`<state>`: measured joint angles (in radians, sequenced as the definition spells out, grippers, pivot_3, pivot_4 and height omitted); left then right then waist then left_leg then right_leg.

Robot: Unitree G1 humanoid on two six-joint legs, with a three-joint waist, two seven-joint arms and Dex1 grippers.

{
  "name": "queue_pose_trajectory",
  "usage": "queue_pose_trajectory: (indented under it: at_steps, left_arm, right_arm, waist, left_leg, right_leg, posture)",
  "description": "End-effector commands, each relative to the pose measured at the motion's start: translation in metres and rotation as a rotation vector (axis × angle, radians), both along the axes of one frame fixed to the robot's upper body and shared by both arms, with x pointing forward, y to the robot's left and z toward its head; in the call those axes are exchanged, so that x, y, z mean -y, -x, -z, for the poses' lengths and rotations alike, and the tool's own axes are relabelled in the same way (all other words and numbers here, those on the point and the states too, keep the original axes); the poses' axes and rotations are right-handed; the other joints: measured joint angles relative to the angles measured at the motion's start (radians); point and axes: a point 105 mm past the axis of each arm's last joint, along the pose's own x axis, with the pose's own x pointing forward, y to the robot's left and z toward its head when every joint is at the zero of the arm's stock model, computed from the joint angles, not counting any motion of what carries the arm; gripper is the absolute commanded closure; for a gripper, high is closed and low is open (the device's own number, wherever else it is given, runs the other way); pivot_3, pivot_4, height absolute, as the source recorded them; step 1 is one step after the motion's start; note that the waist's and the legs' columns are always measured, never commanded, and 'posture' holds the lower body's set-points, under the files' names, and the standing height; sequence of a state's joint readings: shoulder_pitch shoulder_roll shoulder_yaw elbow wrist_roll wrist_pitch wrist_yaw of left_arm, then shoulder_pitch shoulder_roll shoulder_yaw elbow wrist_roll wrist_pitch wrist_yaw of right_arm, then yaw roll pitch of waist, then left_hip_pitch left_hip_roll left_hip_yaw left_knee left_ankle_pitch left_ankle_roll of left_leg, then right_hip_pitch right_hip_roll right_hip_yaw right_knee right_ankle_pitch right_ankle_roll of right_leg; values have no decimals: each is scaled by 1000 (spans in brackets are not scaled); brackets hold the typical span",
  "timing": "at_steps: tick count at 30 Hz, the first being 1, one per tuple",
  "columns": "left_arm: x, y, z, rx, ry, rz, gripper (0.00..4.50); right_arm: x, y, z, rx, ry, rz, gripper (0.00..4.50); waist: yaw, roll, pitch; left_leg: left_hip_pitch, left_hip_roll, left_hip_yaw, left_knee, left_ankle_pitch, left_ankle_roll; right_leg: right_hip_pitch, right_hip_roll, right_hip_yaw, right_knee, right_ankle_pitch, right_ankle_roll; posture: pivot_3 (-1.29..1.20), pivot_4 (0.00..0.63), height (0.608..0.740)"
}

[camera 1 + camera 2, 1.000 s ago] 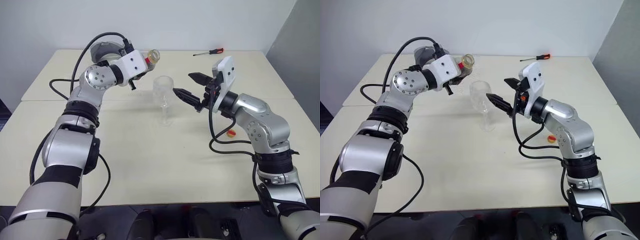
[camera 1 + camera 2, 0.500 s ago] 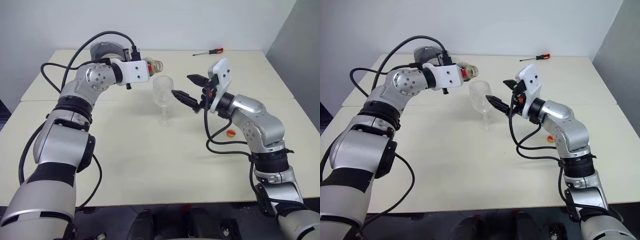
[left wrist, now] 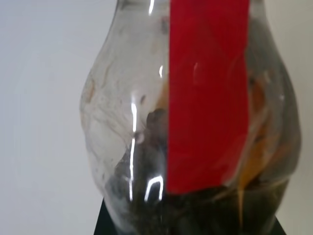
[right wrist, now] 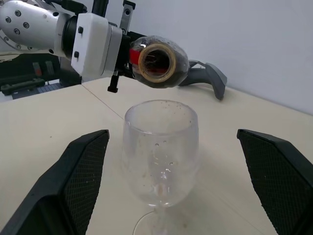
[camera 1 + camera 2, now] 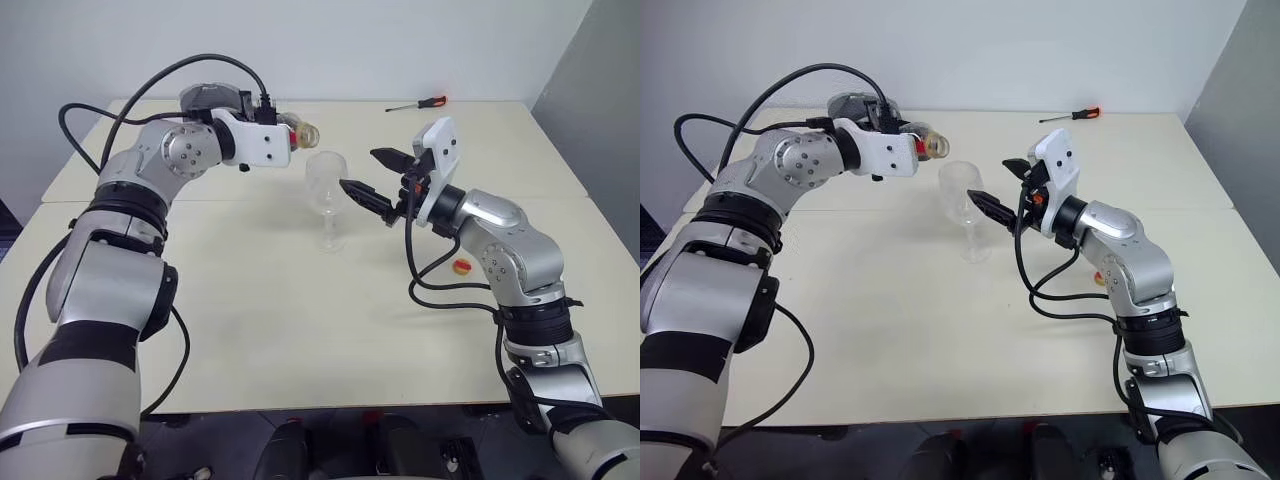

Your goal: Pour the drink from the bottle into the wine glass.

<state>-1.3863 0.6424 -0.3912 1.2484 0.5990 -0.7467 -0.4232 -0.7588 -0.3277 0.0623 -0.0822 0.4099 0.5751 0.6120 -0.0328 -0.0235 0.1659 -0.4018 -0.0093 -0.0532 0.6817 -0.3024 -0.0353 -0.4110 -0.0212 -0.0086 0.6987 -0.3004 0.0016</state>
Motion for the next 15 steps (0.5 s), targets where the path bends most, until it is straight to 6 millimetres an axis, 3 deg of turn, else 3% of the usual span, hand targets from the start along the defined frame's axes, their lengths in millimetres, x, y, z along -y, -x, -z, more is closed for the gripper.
queue_pose_trajectory:
  at_steps: [1,15]
  left_arm:
    - [3,4,-32,108,-10,20,3636]
    - [6,4,-40,166,-73,24,3636]
  right_arm:
    - [-3,5,-14,62,-7,-25,0]
    - [-2,3,-15,64,-6,-23,0]
  waist:
    - [0,0,0]
    - [0,0,0]
  left_leg:
    - [0,0,0,0,0,0]
    - [0,0,0,0,0,0]
  right_leg:
    - [0,0,0,0,0,0]
    - [0,0,0,1,0,0]
  posture:
    - [0,150,740]
    - [0,150,740]
